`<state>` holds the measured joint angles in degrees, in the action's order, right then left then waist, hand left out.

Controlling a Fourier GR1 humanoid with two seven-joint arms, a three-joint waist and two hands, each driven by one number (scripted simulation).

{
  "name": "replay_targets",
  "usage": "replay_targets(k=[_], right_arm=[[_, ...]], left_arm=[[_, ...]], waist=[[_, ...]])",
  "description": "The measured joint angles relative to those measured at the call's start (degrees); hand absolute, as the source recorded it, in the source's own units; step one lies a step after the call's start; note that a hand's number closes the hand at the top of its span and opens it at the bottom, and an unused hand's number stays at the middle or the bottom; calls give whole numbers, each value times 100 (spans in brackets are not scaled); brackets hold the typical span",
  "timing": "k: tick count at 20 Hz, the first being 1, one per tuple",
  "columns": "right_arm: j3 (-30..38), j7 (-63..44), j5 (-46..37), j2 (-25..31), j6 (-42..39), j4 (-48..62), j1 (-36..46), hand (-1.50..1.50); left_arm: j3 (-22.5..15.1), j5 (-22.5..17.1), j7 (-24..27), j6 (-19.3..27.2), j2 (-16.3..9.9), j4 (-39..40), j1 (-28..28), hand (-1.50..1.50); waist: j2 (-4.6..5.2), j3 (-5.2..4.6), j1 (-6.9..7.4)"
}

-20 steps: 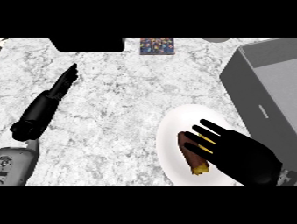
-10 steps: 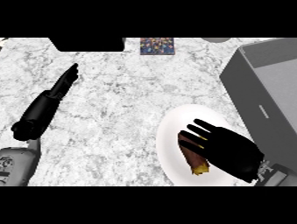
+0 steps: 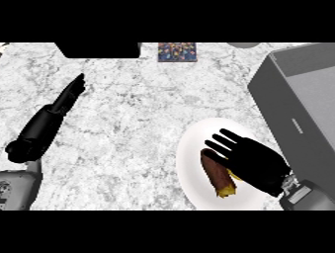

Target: Pick the lemon from the plate and place it in the cardboard box

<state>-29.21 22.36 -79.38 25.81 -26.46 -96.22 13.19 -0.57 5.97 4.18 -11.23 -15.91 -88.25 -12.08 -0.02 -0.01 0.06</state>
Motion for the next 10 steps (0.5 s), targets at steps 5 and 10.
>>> replay_targets(k=[5, 10], right_arm=[[93, 308, -183, -133, 117, 395, 87, 150], [125, 897, -221, -212, 942, 899, 226, 150]], left_arm=[[46, 114, 30, -19, 111, 59, -60, 0], [113, 139, 109, -97, 98, 76, 1, 0]], waist=[[1, -1, 3], [-14, -6, 19]])
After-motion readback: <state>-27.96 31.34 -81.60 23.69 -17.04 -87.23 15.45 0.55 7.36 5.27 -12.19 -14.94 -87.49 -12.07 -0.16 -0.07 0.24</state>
